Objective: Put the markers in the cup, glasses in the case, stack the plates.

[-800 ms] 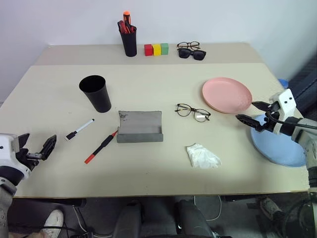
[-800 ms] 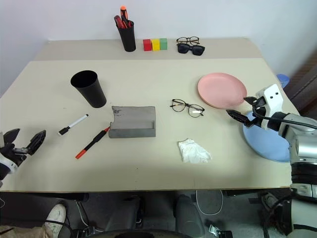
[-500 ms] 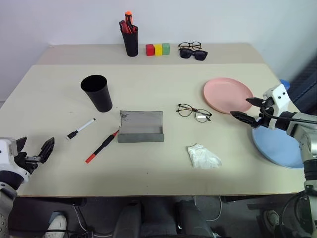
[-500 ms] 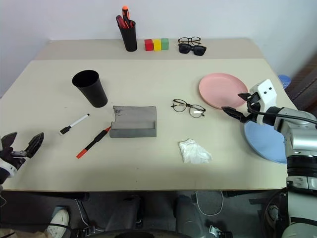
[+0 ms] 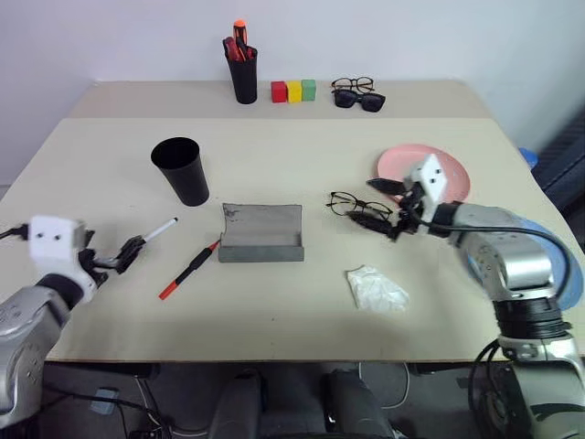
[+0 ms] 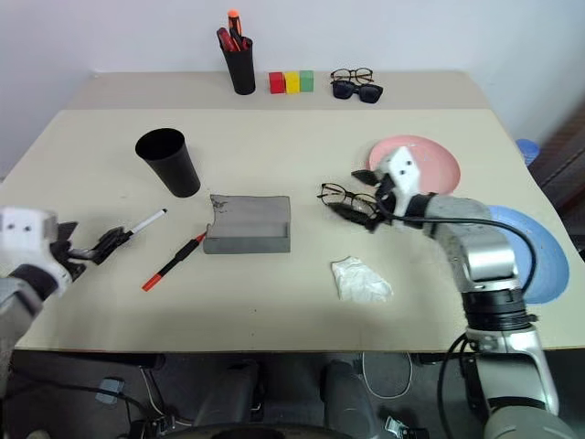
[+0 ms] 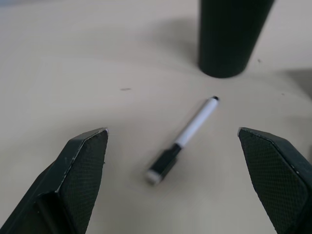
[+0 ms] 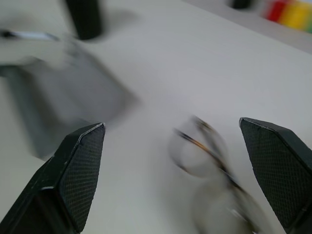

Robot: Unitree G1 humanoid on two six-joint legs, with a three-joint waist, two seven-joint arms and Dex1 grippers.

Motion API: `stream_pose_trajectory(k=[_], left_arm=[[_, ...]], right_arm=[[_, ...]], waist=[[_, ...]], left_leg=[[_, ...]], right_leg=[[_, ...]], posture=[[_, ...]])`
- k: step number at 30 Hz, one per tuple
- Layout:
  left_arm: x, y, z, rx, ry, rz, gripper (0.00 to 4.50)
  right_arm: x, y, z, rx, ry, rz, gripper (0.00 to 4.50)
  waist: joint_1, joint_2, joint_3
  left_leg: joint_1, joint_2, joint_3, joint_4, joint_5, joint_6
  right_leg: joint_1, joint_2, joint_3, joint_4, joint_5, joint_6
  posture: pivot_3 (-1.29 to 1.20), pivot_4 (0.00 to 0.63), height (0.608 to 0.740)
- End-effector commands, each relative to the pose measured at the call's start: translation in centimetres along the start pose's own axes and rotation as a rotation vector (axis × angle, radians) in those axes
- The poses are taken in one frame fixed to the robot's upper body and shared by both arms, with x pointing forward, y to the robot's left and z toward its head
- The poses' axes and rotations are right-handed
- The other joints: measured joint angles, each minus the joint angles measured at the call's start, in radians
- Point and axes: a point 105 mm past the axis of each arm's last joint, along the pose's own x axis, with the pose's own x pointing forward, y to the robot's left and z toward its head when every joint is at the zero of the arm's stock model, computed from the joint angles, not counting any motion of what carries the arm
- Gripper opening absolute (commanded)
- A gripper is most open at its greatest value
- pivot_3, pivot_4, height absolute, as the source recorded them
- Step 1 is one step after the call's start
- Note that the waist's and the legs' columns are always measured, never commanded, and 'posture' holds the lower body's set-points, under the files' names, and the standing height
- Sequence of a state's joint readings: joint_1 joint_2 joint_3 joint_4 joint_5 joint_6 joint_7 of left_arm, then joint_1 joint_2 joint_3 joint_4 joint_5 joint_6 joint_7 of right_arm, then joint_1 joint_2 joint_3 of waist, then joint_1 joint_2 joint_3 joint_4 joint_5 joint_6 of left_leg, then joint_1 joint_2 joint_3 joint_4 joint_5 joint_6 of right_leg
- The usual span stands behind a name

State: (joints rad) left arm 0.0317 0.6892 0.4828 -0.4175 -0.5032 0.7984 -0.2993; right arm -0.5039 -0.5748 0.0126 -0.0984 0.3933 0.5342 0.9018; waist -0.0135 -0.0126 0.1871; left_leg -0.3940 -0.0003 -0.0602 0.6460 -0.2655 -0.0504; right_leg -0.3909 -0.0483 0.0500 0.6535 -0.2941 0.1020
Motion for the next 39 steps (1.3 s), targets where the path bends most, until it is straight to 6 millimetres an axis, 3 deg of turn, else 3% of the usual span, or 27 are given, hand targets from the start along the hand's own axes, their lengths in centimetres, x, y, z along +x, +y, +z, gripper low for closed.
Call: stream_pose_trajectory(k=[1,9,14,18,24,27,31,33,36,39], left_arm=[[2.1,0.0,-0.3,0.009,0.15,0.01,4.34],[7.2,-1.7,1.2,-0.023,0.384,-0.105,4.34],[7.8,-1.0,-0.2,0.018,0.538,-0.089,4.34],[7.6,0.2,-0.3,0.015,0.567,-0.058,3.16],[7.0,2.0,-0.4,-0.006,0.57,0.014,0.1],[6.7,4.3,0.5,-0.039,0.497,0.14,0.04],[5.8,9.6,7.0,0.021,0.038,0.477,0.04],[4.8,10.3,10.5,-0.003,-0.167,0.532,0.04],[3.3,7.8,16.6,-0.093,-0.545,0.418,0.04],[3.8,3.1,19.7,-0.056,-0.709,0.25,0.04]], right_arm=[[1.7,2.6,1.6,-0.043,-0.058,0.037,4.5],[5.8,7.2,2.9,-0.062,-0.119,0.089,4.5],[6.6,8.3,3.4,-0.058,-0.154,0.09,4.5],[6.6,8.6,3.1,-0.052,-0.156,0.085,4.5],[6.9,8.6,2.8,-0.047,-0.156,0.08,4.5],[7.0,8.4,3.2,-0.057,-0.167,0.08,4.5],[7.1,7.9,3.9,-0.078,-0.199,0.08,4.5],[7.2,7.7,4.1,-0.086,-0.209,0.087,4.5],[7.5,7.2,5.4,-0.095,-0.273,0.074,4.5],[7.9,5.3,8.2,-0.098,-0.397,-0.045,4.5]], waist=[[-0.002,0.0,0.0],[-0.007,-0.001,0.0],[-0.013,-0.001,0.0],[-0.021,-0.001,0.0],[-0.033,-0.001,0.0],[-0.033,-0.001,0.0],[-0.026,-0.003,0.0],[-0.019,-0.005,-0.001],[0.005,-0.007,-0.001],[0.012,-0.008,-0.001]], left_leg=[[0.0,0.0,0.0,0.0,0.0,0.0],[-0.001,-0.003,0.0,0.0,0.0,-0.001],[-0.004,-0.003,0.001,0.0,0.001,-0.002],[-0.008,-0.003,0.001,0.002,0.002,-0.004],[-0.008,-0.002,0.0,0.001,0.002,-0.004],[-0.008,-0.002,0.001,0.001,0.002,-0.004],[-0.012,-0.001,0.0,0.003,0.003,-0.004],[-0.015,-0.001,-0.001,0.004,0.003,-0.005],[-0.015,-0.002,0.0,0.004,0.003,-0.005],[-0.015,-0.003,-0.001,0.005,0.003,-0.005]], right_leg=[[0.0,0.0,0.0,0.0,0.0,0.0],[-0.003,0.001,0.0,0.003,0.0,0.0],[-0.009,0.002,0.001,0.007,0.0,0.0],[-0.014,0.002,0.001,0.011,0.0,0.0],[-0.015,0.002,0.001,0.012,0.0,0.0],[-0.015,0.002,0.001,0.012,0.0,0.0],[-0.019,0.001,0.0,0.013,0.0,0.0],[-0.021,0.0,0.0,0.012,0.0,0.0],[-0.02,-0.003,0.0,0.011,0.0,0.0],[-0.019,-0.004,-0.002,0.011,0.001,0.001]], posture=[[0.0,0.15,0.74],[0.0,0.15,0.74],[0.0,0.15,0.74],[0.0,0.15,0.74],[0.0,0.15,0.74],[0.0,0.15,0.74],[0.0,0.15,0.74],[0.0,0.15,0.74],[0.0,0.15,0.74],[0.0,0.15,0.74]])
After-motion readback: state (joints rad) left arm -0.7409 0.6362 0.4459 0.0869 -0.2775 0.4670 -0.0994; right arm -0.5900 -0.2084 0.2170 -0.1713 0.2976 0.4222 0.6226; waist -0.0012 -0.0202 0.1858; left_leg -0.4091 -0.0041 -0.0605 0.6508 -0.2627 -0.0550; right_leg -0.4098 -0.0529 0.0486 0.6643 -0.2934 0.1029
